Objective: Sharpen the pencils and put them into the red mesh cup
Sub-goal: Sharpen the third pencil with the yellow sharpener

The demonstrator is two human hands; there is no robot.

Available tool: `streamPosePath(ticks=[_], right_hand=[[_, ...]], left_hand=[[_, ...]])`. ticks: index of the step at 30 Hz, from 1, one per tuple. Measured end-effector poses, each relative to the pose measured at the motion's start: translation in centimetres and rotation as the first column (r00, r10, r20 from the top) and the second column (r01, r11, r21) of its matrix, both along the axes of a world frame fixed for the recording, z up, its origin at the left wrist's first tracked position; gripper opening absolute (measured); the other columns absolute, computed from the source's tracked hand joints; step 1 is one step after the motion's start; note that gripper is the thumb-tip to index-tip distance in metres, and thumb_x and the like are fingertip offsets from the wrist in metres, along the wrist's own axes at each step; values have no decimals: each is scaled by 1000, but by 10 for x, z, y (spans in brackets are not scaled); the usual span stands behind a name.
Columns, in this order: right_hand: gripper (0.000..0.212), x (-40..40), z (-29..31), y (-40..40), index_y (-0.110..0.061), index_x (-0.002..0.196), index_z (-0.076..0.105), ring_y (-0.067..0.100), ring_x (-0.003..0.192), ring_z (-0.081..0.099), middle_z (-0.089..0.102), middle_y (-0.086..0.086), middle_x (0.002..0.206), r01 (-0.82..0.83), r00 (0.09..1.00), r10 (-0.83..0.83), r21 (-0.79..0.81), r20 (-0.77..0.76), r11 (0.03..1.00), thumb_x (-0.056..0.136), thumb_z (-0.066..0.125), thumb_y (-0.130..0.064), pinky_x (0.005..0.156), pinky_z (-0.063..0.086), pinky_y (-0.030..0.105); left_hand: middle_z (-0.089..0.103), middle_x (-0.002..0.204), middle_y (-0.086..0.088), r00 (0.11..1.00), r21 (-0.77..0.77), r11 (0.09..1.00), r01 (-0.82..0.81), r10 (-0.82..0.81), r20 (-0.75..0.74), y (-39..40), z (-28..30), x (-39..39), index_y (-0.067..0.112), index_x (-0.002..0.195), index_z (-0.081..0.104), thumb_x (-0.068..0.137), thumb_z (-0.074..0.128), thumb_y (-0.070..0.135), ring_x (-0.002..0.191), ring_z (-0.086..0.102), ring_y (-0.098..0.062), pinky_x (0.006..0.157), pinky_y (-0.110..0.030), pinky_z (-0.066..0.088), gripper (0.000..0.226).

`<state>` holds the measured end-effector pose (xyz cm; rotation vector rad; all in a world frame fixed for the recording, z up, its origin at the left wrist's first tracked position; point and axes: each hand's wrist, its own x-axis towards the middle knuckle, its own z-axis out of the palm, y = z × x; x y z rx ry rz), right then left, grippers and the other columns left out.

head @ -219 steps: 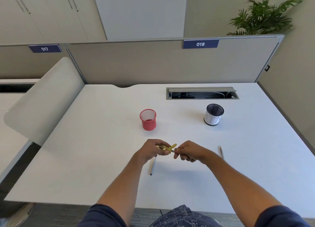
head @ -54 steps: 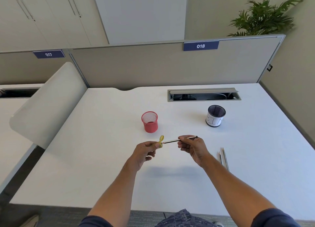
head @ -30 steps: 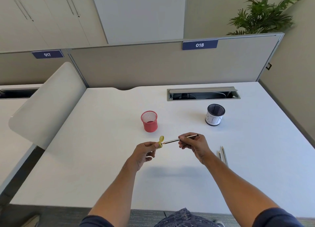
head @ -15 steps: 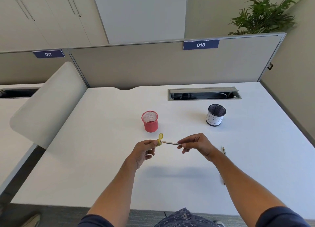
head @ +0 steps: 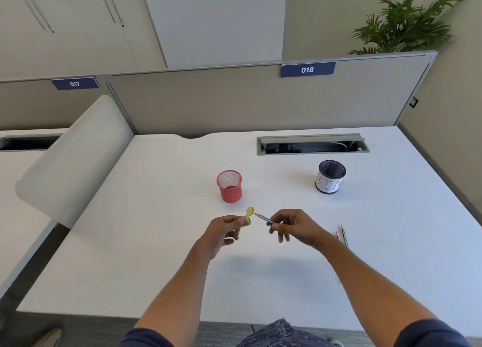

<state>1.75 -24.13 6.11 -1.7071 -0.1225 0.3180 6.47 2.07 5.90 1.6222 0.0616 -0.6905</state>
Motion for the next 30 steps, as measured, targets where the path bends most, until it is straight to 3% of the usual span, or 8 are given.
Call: streamPosePath(ticks=[2, 6, 11, 16, 20, 26, 30], right_hand=[[25, 1, 1, 5, -27, 117, 72, 18, 54, 46, 75, 11, 91, 8, 1000, -8, 14, -3, 1000, 93, 68, -21, 50, 38, 24], [32, 5, 1, 13, -45, 129, 66, 9, 57, 46, 62, -2, 63, -30, 997, 38, -117, 68, 993, 98, 63, -39, 55, 37, 22], [38, 5, -1, 15, -45, 131, 65, 12, 56, 50, 60, -13, 65, -76, 993, 92, -176, 80, 981, 99, 60, -24, 56, 47, 28], [48, 3, -3, 17, -55, 132, 59, 17, 55, 42, 40, -15, 63, -123, 990, 137, -266, 36, 956, 99, 51, -21, 68, 48, 27], [50, 1, -2, 17, -62, 130, 56, 16, 57, 52, 38, -15, 60, -125, 991, 136, -333, 10, 934, 100, 48, -23, 63, 42, 13], [47, 0, 4, 18, -61, 123, 62, 5, 60, 50, 55, -20, 62, -89, 992, 116, -405, 43, 910, 100, 54, -22, 61, 48, 18], [36, 4, 9, 22, -57, 125, 63, 10, 75, 51, 60, -9, 82, -19, 958, 206, -670, 201, 743, 100, 58, -32, 70, 45, 27]], left_hand=[[54, 69, 2, 1000, 3, 1000, 4, -4, -3, 0, -1, 0, 16, 105, 80, 87, 75, 42, 63, 49, -12, 67, -28, 37, 32], [55, 68, 1, 1000, -1, 1000, 3, -3, -11, -2, -2, 0, 15, 105, 80, 85, 77, 43, 63, 50, -13, 66, -28, 37, 34], [55, 68, 0, 1000, -12, 1000, 8, -8, -1, -2, -1, 1, 17, 102, 81, 84, 79, 44, 63, 49, -13, 66, -28, 37, 33], [55, 69, 1, 1000, -29, 1000, 12, -12, -2, -1, -1, 0, 19, 100, 81, 76, 81, 50, 64, 50, -13, 66, -28, 37, 39], [55, 68, 1, 1000, -30, 999, 17, -17, -6, -1, 0, -2, 20, 98, 81, 72, 83, 52, 63, 50, -13, 67, -29, 37, 42], [56, 68, 2, 999, -4, 999, 47, -47, 1, 0, -2, -3, 20, 98, 81, 67, 83, 57, 65, 52, -13, 70, -31, 38, 48], [57, 68, 3, 996, 52, 995, 85, -86, 11, 1, -5, -5, 21, 98, 81, 70, 81, 55, 65, 53, -13, 74, -33, 39, 44]])
